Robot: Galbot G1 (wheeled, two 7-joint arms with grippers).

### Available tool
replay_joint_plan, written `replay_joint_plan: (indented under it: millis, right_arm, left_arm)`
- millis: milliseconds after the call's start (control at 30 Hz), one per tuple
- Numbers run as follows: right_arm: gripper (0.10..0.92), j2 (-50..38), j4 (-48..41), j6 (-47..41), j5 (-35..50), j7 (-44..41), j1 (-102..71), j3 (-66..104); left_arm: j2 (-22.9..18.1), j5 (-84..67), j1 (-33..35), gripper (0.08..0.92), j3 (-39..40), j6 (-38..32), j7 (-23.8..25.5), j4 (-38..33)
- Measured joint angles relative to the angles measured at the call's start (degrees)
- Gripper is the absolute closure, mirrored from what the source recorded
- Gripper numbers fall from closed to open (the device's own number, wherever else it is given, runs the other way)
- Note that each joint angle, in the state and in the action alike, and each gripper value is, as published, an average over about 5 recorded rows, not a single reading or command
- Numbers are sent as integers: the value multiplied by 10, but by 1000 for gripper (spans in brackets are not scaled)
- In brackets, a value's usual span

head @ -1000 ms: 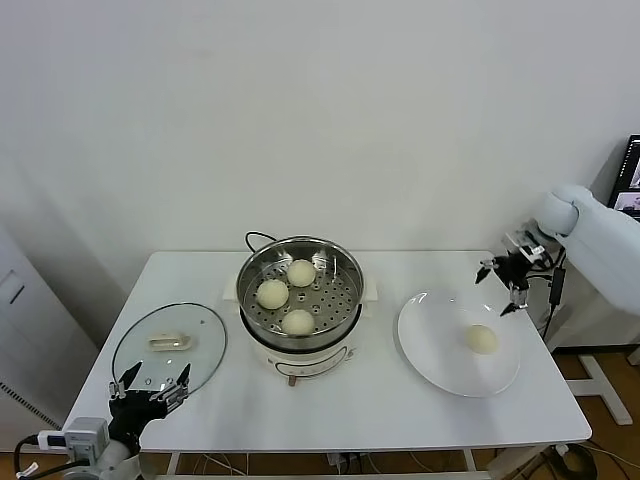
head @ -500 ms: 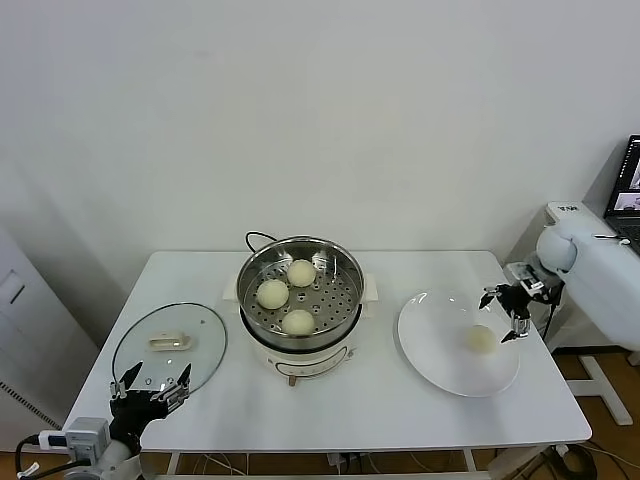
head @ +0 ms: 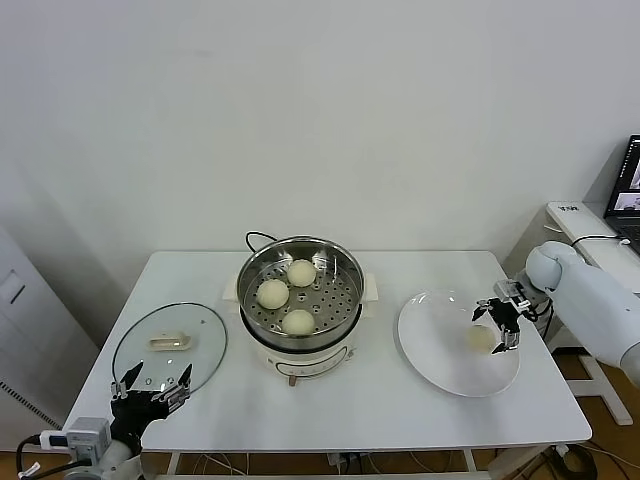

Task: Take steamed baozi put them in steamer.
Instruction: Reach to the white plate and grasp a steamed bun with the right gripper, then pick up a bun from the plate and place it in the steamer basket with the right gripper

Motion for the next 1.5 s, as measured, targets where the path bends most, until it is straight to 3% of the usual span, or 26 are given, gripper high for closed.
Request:
replay_joint_plan:
  millis: [300, 400, 667, 1000, 1500]
  right_arm:
    - [551, 4, -3, -5, -11, -5, -5, 10]
    - [586, 4, 0, -8, -7, -10, -3, 7]
    - [616, -14, 32, -31, 44, -26, 32, -43]
    - [615, -40, 131, -129, 202, -49, 196, -219]
    - [612, 33, 247, -305, 423, -15, 413, -417]
  left_arm:
    - [-1, 0, -1, 177, 0, 0, 0, 0]
    - [-1, 0, -1, 177, 0, 0, 0, 0]
    - [-3, 2, 0, 177, -1, 2, -1, 0]
    - [-2, 3, 0, 177, 2, 5, -2, 0]
    - [-1, 6, 1, 177, 5, 3, -3, 0]
